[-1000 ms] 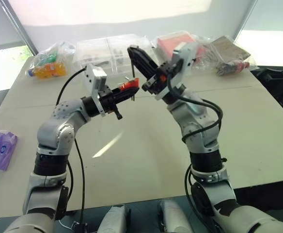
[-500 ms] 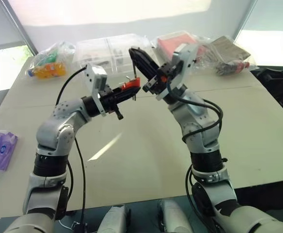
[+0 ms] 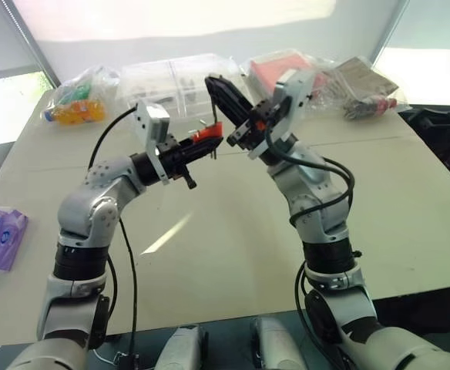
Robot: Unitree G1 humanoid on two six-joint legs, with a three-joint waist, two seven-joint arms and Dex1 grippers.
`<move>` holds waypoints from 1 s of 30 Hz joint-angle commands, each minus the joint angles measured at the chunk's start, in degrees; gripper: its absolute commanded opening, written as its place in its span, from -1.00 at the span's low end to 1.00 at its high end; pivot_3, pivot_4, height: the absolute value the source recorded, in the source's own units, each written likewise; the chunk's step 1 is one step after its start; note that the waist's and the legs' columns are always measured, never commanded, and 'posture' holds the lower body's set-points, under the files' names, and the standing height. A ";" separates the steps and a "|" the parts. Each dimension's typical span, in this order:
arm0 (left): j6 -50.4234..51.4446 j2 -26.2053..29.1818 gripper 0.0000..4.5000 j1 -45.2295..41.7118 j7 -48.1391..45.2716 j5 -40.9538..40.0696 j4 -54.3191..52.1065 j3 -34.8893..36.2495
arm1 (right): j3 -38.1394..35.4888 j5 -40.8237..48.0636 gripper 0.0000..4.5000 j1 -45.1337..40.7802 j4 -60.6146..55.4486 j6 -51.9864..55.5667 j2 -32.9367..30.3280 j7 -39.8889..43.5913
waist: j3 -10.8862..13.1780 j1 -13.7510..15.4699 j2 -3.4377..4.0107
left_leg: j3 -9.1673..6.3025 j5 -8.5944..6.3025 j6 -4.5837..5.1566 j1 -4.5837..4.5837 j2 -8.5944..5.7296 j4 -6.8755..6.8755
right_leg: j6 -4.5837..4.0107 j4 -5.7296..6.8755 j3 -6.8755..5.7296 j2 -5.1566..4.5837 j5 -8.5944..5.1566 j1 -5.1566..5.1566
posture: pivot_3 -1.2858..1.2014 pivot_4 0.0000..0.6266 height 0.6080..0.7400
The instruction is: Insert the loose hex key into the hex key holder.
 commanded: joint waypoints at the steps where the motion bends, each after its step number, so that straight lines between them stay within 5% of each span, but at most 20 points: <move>1: -0.55 0.29 -0.97 -1.23 -0.04 -0.98 -2.09 1.51 | -0.46 0.02 -0.97 -0.47 -1.08 -1.36 0.20 -0.04 | 0.00 0.00 0.00 | 0.00 0.00 0.00 0.00 0.00 0.00 | 0.00 0.00 0.00 0.00 0.00 0.00 | 0.03 -0.52 1.00; 30: -1.69 0.02 -0.97 -2.04 0.27 -0.43 -0.44 2.28 | -0.62 -0.42 -0.97 -0.07 -1.69 -1.30 0.04 -0.35 | 0.00 0.01 0.00 | 0.00 0.00 0.00 0.00 0.00 0.00 | 0.00 -0.01 0.00 0.00 0.00 0.00 | 0.03 -0.52 1.00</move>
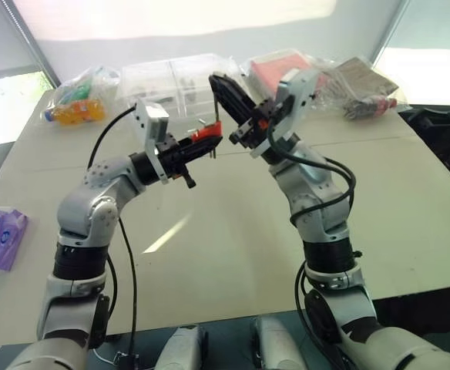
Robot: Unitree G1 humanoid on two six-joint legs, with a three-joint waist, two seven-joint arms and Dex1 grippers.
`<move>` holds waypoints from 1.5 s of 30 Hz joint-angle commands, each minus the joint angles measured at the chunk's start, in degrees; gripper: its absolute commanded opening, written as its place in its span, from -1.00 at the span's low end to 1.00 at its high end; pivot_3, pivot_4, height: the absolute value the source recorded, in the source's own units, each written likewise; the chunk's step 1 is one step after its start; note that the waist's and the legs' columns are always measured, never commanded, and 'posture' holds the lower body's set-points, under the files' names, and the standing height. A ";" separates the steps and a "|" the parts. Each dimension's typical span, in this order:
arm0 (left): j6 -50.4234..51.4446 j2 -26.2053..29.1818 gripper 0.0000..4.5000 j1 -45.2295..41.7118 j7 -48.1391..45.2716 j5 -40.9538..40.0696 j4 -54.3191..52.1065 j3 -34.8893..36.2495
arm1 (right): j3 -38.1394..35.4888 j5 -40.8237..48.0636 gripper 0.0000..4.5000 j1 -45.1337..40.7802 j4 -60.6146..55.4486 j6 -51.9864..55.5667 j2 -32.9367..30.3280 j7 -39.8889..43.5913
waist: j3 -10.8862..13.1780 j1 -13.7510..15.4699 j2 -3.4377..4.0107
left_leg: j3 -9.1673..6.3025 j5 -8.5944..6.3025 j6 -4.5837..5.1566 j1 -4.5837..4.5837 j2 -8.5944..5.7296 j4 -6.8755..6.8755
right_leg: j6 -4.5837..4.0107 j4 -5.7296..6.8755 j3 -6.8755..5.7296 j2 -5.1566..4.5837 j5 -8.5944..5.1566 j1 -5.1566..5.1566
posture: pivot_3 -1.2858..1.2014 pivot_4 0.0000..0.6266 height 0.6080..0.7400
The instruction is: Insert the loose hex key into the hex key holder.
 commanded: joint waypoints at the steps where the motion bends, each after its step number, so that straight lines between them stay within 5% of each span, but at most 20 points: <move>1: -1.51 -0.02 -0.97 -1.79 0.41 -0.56 -0.94 2.14 | 0.24 0.06 -0.97 -0.07 -2.18 -0.81 0.15 0.01 | 0.00 0.00 0.00 | 0.00 0.00 0.00 0.00 0.00 0.00 | 0.00 0.00 0.00 0.00 0.00 0.00 | 0.03 -0.52 1.00; 18: -1.37 -0.30 -0.97 -2.12 0.66 -0.79 -0.79 2.37 | 1.11 0.64 -0.97 1.04 -2.77 1.88 -0.30 0.02 | 0.00 0.01 0.00 | 0.00 0.00 0.00 0.00 0.00 -0.01 | 0.00 -0.01 0.00 0.00 0.00 0.00 | 0.03 -0.52 1.00; 23: -1.47 -0.28 -0.97 -2.14 0.60 -0.69 -0.79 2.21 | 1.46 -0.02 0.11 1.64 -3.25 1.84 -1.16 0.68 | 0.00 0.01 0.00 | 0.00 0.00 0.00 0.00 0.00 -0.01 | 0.00 -0.01 0.00 0.00 0.00 0.00 | 0.03 -0.52 1.00; 35: 0.53 -1.50 -0.97 -0.42 1.70 -1.90 -1.73 1.78 | -4.75 3.40 0.11 7.65 -8.65 5.87 -7.73 -0.35 | 0.00 0.19 0.00 | 0.00 0.00 0.00 -0.01 0.00 -0.01 | 0.00 -0.06 0.00 -0.01 0.00 0.03 | 0.03 -0.52 1.00; 45: 10.62 -9.65 -0.97 2.54 5.46 -6.75 4.20 -0.11 | -13.55 6.04 0.11 15.18 -12.71 10.08 -19.98 0.47 | 0.01 0.60 -0.02 | 0.00 -0.03 0.06 -0.01 -0.02 0.03 | 0.00 -0.12 0.01 -0.01 0.00 0.11 | 0.03 -0.52 1.00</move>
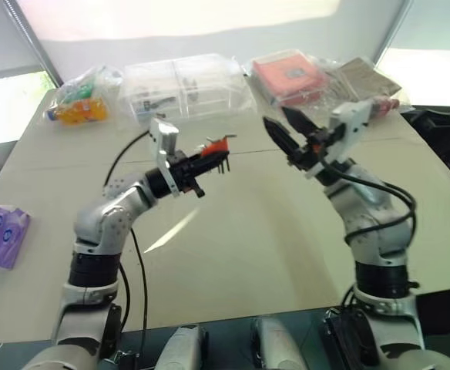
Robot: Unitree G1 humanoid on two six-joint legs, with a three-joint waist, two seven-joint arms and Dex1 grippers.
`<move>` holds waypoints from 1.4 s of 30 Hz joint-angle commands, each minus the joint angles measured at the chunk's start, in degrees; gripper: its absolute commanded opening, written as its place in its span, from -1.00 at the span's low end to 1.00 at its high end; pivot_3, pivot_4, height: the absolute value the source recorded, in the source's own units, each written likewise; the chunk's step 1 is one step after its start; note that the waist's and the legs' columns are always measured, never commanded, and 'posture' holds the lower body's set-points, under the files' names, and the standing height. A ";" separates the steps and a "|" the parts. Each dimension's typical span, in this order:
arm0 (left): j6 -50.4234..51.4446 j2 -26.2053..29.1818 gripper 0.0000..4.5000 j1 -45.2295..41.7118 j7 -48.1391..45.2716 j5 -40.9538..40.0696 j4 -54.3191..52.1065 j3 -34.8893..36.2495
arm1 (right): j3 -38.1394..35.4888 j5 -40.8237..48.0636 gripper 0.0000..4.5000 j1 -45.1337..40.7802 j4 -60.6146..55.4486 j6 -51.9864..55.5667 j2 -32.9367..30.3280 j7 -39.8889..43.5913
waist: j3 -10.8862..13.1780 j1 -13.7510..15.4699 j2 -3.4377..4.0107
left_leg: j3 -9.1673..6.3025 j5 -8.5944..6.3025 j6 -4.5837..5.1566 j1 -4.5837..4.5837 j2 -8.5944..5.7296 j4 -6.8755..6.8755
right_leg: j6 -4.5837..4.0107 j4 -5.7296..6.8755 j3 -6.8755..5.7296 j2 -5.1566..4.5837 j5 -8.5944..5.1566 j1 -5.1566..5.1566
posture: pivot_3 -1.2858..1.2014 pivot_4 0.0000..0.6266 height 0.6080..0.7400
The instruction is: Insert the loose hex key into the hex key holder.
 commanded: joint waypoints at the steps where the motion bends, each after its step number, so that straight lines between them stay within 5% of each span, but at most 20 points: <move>1: 3.92 -4.22 -0.97 -2.25 2.69 -3.46 2.84 0.61 | -3.51 2.07 0.11 1.56 -4.78 1.11 -2.69 -0.18 | 0.00 -0.04 0.00 | 0.00 -0.12 0.22 0.00 0.00 0.01 | 0.00 0.01 0.00 0.00 0.00 0.01 | 0.03 -0.52 1.00; 11: 13.90 -14.94 -0.97 -3.29 8.39 -5.81 12.09 -0.14 | -5.17 2.66 0.11 6.65 -11.75 4.34 -3.70 -5.49 | 0.00 -0.04 0.00 | 0.01 -0.07 0.12 0.03 0.02 0.00 | 0.00 0.03 0.02 0.03 0.00 0.00 | 0.03 -0.52 1.00; 26: 20.45 -16.96 -0.97 -1.01 11.98 -2.11 19.09 -1.51 | -5.21 2.37 0.11 10.07 -15.74 5.21 -3.73 -9.57 | 0.00 0.01 0.00 | 0.02 0.01 -0.01 0.04 0.00 0.00 | 0.00 0.01 0.02 0.03 0.00 0.03 | 0.03 -0.52 1.00; 29: 21.30 -16.21 -0.51 -1.31 12.76 -1.26 19.56 -1.40 | -4.79 1.97 0.14 10.00 -15.36 4.77 -3.54 -9.78 | -0.01 0.01 0.01 | 0.02 0.01 -0.01 0.05 0.00 0.00 | 0.00 0.01 0.03 0.03 0.00 0.05 | 0.03 -0.52 1.00; 33: 22.29 -14.76 0.43 -1.25 12.53 0.03 19.27 -2.23 | -4.29 1.47 0.14 9.60 -14.62 4.24 -3.24 -9.86 | -0.02 0.02 0.00 | 0.02 0.01 -0.01 0.10 0.00 0.00 | 0.00 0.00 0.02 0.02 0.00 0.12 | 0.03 -0.52 1.00; 36: 23.67 -13.53 0.96 -1.45 12.76 0.12 18.30 -1.84 | -3.94 1.16 0.14 9.25 -14.06 3.92 -2.89 -9.71 | -0.05 0.00 0.01 | 0.01 -0.03 0.05 0.27 0.00 0.01 | 0.00 -0.04 0.02 0.03 0.00 0.33 | 0.03 -0.52 1.00; 42: 28.13 -8.70 0.96 -3.46 13.47 -0.08 15.58 -1.02 | -3.10 0.73 0.14 8.67 -12.79 2.90 -2.46 -9.25 | -0.06 -0.37 0.03 | -0.01 -0.08 0.15 0.31 0.07 -0.03 | 0.00 -0.01 0.02 0.10 -0.01 0.31 | 0.03 -0.52 1.00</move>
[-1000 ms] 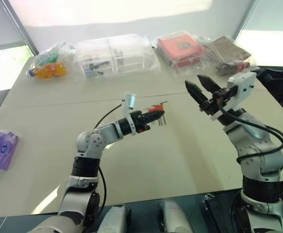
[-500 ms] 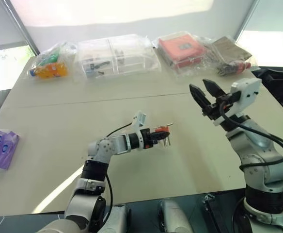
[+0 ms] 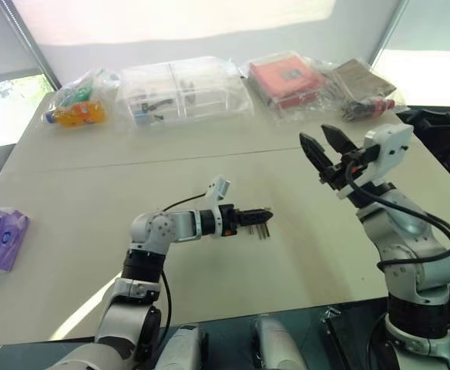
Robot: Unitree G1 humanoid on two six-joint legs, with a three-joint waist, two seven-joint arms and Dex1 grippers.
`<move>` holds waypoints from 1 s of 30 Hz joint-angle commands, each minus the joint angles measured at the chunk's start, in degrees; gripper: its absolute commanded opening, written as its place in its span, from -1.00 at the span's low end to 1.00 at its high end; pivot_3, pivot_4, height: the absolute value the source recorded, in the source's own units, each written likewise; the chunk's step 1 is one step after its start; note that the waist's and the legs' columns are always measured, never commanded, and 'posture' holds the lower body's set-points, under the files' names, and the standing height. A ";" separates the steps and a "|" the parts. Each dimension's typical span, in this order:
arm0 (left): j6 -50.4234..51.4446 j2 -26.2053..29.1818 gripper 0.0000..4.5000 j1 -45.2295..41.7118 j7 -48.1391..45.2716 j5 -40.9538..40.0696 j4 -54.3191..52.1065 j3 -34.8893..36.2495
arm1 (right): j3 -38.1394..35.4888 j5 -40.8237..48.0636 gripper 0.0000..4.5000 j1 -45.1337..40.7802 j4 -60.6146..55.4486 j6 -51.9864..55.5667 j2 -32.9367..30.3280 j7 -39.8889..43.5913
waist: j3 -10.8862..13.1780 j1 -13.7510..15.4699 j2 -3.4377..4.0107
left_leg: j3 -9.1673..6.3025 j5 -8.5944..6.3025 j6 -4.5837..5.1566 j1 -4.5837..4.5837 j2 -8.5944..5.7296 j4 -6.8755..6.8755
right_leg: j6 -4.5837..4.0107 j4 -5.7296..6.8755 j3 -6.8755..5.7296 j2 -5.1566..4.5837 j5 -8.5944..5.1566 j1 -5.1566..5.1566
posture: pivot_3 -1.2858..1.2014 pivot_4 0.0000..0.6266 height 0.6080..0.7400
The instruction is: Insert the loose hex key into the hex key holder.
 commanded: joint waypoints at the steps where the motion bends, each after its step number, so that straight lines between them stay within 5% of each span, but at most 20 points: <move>1: 3.25 4.15 0.96 -1.05 2.12 1.98 -0.75 1.39 | 0.28 -0.21 0.14 -1.43 -0.35 -1.94 0.48 0.53 | 0.00 0.00 0.00 | 0.00 0.00 0.00 0.00 0.00 0.00 | 0.00 0.00 0.00 0.00 0.00 0.00 | 0.03 -0.52 1.00; 7: 0.53 10.32 0.96 -1.96 -2.48 3.37 -3.73 -1.41 | 1.13 -0.59 0.14 -2.11 1.13 -3.08 0.80 1.24 | 0.00 0.17 0.01 | -0.02 0.10 -0.18 -0.02 -0.01 -0.01 | 0.00 0.00 0.00 -0.02 0.00 -0.03 | 0.03 -0.52 1.00; 13: -16.21 15.84 0.96 -1.67 -11.44 10.80 -8.65 -6.52 | 2.61 -1.13 0.14 -2.14 2.36 -2.22 -1.68 4.57 | 0.01 0.44 0.00 | -0.01 0.13 -0.23 -0.18 -0.04 0.00 | 0.00 -0.03 0.00 -0.06 0.00 -0.16 | 0.03 -0.52 1.00; 19: -25.00 21.08 0.96 -1.57 -19.31 13.82 -15.04 -8.32 | 4.02 2.00 0.14 1.06 0.52 1.60 -11.50 16.63 | 0.03 0.43 -0.01 | -0.01 0.10 -0.18 -0.25 -0.08 0.00 | 0.00 -0.16 0.00 -0.12 0.00 -0.14 | 0.03 -0.52 1.00; 23: -29.45 27.19 0.96 -0.49 -24.60 15.61 -19.34 -7.68 | 3.60 6.16 0.14 5.54 -3.15 6.75 -24.60 30.01 | 0.08 0.40 0.00 | -0.02 -0.06 0.10 -0.24 -0.04 0.00 | 0.00 -0.17 -0.02 -0.10 0.00 -0.13 | 0.03 -0.52 1.00; 30: -27.41 36.22 0.96 5.02 -31.81 9.62 -27.13 -2.20 | 3.04 1.28 0.14 10.82 -3.38 2.82 -39.41 42.54 | 0.12 0.38 -0.03 | -0.01 -0.14 0.25 -0.20 0.01 0.01 | 0.00 -0.22 -0.04 -0.12 -0.01 -0.05 | 0.03 -0.52 1.00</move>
